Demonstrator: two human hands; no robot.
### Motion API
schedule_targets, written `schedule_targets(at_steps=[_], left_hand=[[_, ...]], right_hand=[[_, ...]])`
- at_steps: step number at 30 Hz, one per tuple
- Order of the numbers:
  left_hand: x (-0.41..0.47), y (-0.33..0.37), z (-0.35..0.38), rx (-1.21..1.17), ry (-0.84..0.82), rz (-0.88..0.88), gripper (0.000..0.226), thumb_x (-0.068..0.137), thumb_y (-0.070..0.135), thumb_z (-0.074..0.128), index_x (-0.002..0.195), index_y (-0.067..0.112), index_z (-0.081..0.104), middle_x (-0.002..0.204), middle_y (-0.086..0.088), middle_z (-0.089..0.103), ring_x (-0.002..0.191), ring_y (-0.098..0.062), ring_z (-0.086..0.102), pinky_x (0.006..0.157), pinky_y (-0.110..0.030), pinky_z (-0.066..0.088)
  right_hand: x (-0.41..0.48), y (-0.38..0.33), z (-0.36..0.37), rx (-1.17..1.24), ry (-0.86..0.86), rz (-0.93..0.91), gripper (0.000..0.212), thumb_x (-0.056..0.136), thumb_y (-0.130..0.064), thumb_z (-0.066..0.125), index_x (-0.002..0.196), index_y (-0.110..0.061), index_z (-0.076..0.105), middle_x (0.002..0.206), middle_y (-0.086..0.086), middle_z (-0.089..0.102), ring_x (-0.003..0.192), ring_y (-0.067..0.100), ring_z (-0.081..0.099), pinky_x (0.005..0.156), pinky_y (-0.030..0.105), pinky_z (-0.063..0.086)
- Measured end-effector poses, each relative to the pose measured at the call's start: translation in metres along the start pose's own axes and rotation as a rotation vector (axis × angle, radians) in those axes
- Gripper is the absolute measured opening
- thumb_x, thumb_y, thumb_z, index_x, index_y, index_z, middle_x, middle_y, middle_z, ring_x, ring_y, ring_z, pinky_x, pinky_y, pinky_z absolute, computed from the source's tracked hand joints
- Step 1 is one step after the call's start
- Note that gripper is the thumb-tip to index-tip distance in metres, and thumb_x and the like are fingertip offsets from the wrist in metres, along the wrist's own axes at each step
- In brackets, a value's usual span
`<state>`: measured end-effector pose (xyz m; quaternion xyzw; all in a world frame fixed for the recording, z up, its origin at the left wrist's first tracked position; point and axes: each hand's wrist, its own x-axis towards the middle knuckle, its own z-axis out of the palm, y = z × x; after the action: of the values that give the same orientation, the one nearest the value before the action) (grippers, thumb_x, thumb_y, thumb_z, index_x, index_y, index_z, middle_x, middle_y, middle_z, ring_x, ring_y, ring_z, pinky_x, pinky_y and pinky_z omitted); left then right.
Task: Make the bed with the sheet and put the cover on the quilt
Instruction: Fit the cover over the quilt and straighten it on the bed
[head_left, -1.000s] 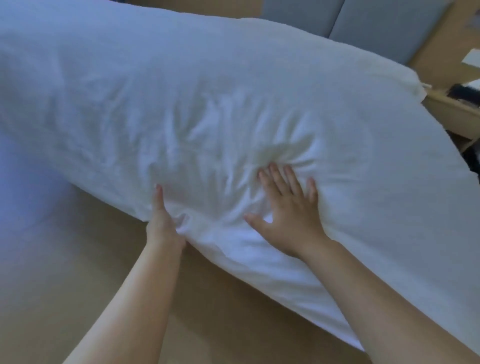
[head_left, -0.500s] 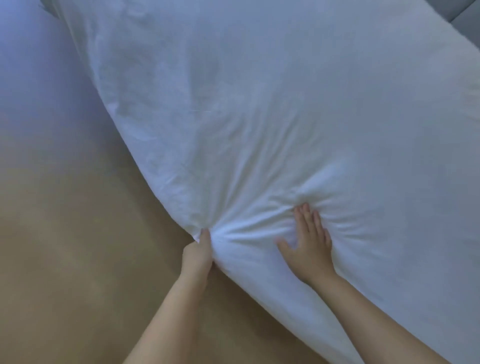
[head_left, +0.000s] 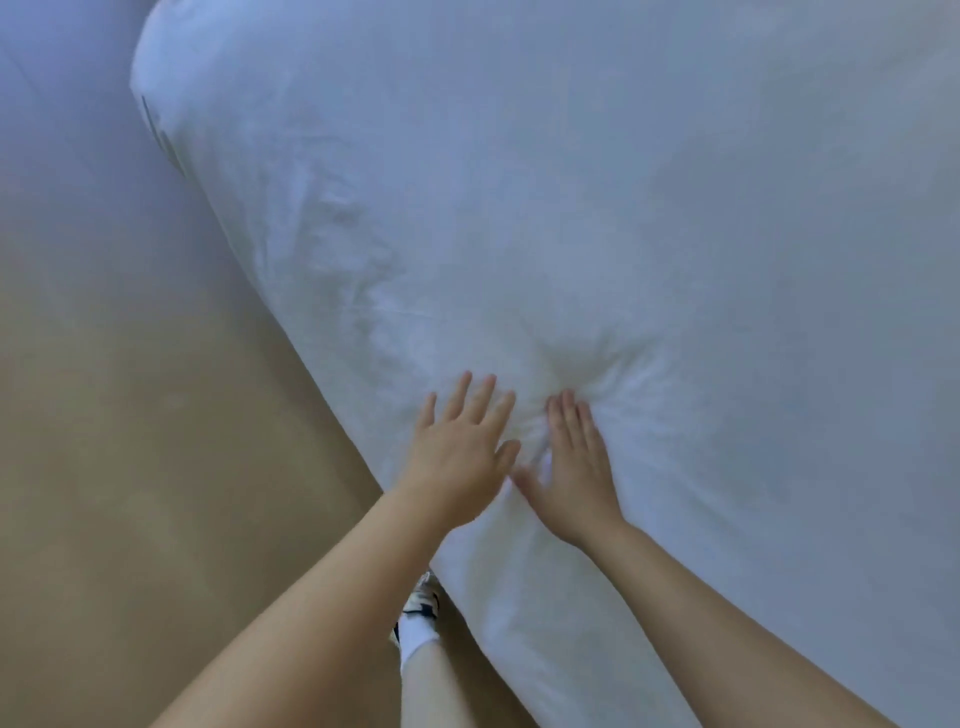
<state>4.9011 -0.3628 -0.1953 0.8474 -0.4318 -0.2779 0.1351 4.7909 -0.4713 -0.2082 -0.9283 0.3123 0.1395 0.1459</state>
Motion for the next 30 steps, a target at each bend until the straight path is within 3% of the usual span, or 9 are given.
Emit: schedule_targets(at_steps=[2,5,7,10,13,16,21,26,30], left_hand=[[0.048,-0.005,-0.016,0.072,0.087,0.123,0.056,0.099,0.043,0.018,0.151,0.022,0.015,0.160,0.001,0.005,0.147,-0.019,-0.003,0.116,-0.043,-0.002],[0.123,-0.036,-0.049,0.234,0.197,0.387,0.060,0.087,0.044,0.029,0.129,0.013,0.057,0.137,-0.006,0.054,0.131,-0.024,0.046,0.110,-0.046,0.023],[0.168,-0.077,-0.075,0.337,0.203,0.432,0.059,0.087,0.046,0.033,0.129,0.012,0.057,0.135,-0.007,0.055,0.128,-0.026,0.049,0.109,-0.045,0.019],[0.217,-0.153,-0.135,0.347,0.370,0.125,0.067,0.088,0.052,0.027,0.144,0.017,0.038,0.149,-0.008,0.038,0.138,-0.026,0.035,0.112,-0.043,0.006],[0.247,-0.236,-0.194,0.290,0.319,-0.269,0.071,0.091,0.061,0.020,0.151,0.027,0.004,0.160,-0.001,0.001,0.147,-0.019,0.000,0.115,-0.045,-0.007],[0.273,-0.291,-0.227,0.241,0.293,-0.343,0.081,0.081,0.070,0.014,0.150,0.032,-0.006,0.159,0.000,-0.010,0.146,-0.019,-0.009,0.114,-0.049,-0.007],[0.318,-0.368,-0.268,-0.085,0.264,-0.587,0.075,0.091,0.066,0.019,0.151,0.023,0.011,0.159,-0.002,0.008,0.146,-0.018,0.007,0.113,-0.058,-0.005],[0.344,-0.410,-0.315,-0.146,-0.050,-0.455,0.073,0.089,0.068,0.022,0.139,0.016,0.034,0.149,-0.004,0.034,0.136,-0.026,0.032,0.112,-0.060,0.008],[0.375,-0.425,-0.356,-0.280,-0.051,-0.487,0.068,0.089,0.064,0.035,0.139,0.018,0.033,0.140,-0.011,0.038,0.130,-0.030,0.037,0.105,-0.049,0.027]], right_hand=[[0.043,-0.012,-0.007,0.007,0.036,-0.068,0.100,0.068,-0.069,0.008,0.147,-0.013,-0.015,0.156,0.000,-0.020,0.138,0.009,-0.026,0.113,0.024,-0.016],[0.101,-0.024,-0.022,0.086,0.101,-0.139,0.097,0.074,-0.064,0.029,0.150,-0.006,0.013,0.154,0.000,0.001,0.144,0.010,-0.004,0.114,0.021,-0.008],[0.130,-0.030,-0.029,0.041,0.168,-0.194,0.087,0.078,-0.057,0.040,0.145,-0.002,0.028,0.152,0.008,0.024,0.141,0.016,0.014,0.114,0.026,0.002],[0.184,-0.056,-0.041,0.009,0.230,-0.252,0.078,0.081,-0.051,0.042,0.141,-0.003,0.029,0.147,0.016,0.037,0.137,0.024,0.024,0.113,0.031,0.007],[0.252,-0.104,-0.050,0.020,0.307,-0.237,0.077,0.080,-0.050,0.040,0.140,-0.004,0.031,0.147,0.017,0.039,0.136,0.025,0.025,0.113,0.033,0.006],[0.319,-0.159,-0.056,0.018,0.367,-0.210,0.076,0.080,-0.050,0.039,0.139,-0.001,0.039,0.145,0.018,0.041,0.136,0.027,0.031,0.111,0.039,0.013],[0.422,-0.258,-0.071,0.000,0.398,-0.169,0.076,0.080,-0.047,0.037,0.137,0.003,0.043,0.143,0.020,0.043,0.132,0.034,0.042,0.107,0.041,0.015],[0.479,-0.310,-0.086,-0.021,0.374,-0.039,0.070,0.081,-0.045,0.039,0.137,-0.002,0.045,0.143,0.016,0.046,0.133,0.029,0.042,0.107,0.040,0.017],[0.475,-0.314,-0.092,-0.025,0.319,0.006,0.068,0.083,-0.045,0.040,0.140,-0.006,0.038,0.145,0.014,0.043,0.136,0.023,0.029,0.112,0.035,0.011]])
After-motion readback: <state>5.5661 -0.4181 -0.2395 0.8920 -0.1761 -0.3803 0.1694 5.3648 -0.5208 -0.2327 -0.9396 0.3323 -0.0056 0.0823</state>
